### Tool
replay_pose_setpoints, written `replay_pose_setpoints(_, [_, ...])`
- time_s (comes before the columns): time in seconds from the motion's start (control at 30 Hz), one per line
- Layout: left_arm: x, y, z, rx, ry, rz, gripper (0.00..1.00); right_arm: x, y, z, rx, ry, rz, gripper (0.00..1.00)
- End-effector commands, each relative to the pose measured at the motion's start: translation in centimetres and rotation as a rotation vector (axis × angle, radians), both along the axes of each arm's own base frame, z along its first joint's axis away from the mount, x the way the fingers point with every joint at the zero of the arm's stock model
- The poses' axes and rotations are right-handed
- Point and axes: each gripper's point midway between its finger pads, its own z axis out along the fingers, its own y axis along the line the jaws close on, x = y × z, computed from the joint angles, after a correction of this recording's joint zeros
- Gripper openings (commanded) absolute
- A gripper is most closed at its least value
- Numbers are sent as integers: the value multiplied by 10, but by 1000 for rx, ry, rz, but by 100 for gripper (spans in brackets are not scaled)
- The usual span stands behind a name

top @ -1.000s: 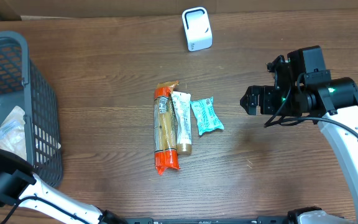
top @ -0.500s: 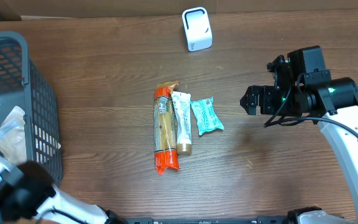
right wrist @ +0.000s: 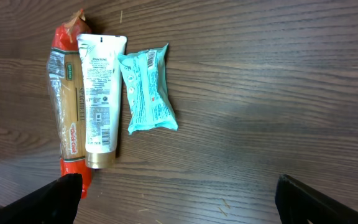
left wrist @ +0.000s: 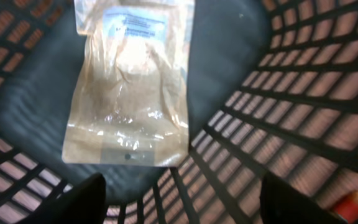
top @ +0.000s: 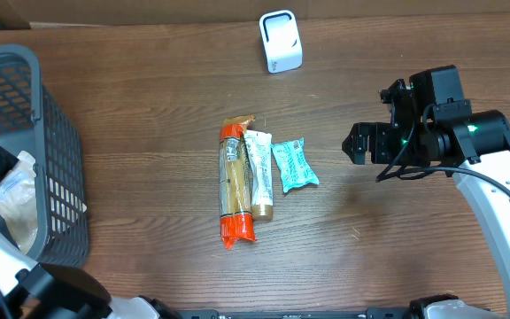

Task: Scan the item barcode
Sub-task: 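Grasp the clear plastic bag in the basket with the left gripper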

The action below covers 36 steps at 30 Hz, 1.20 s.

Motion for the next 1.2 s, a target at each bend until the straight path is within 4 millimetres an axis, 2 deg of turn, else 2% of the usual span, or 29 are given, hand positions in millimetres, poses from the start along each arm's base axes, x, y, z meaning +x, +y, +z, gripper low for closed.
replay_pose_setpoints(0.0, [-17, 2, -3, 64, -40, 62, 95, 3, 3, 8, 5, -24, 14, 100])
replay_pose_setpoints(0.03, [-15, 8, -10, 70, -50, 77, 100, 3, 3, 8, 5, -23, 13, 100])
replay_pose_setpoints(0.23, [4, 39, -53, 53, -51, 103, 100, 0, 2, 7, 1, -13, 13, 100])
replay_pose_setpoints(0.33, [-1, 52, -92, 11, 45, 125, 100, 0, 2, 6, -1, -9, 12, 100])
replay_pose_setpoints(0.47, [-13, 65, -124, 17, 164, 152, 100, 0, 2, 6, -1, -9, 11, 100])
replay_pose_setpoints(0.53, [-13, 73, -136, 28, 194, 150, 100, 0, 2, 6, -1, -9, 12, 100])
replay_pose_setpoints(0.67, [-1, 83, -148, 51, 171, 101, 100, 0, 2, 6, -1, -9, 11, 100])
replay_pose_setpoints(0.87, [15, 90, -168, 65, 163, 57, 100, 0, 2, 6, 1, -8, 8, 100])
replay_pose_setpoints(1.17, [28, 73, -216, -44, 182, -10, 100, 0, 2, 6, 2, -7, 8, 100])
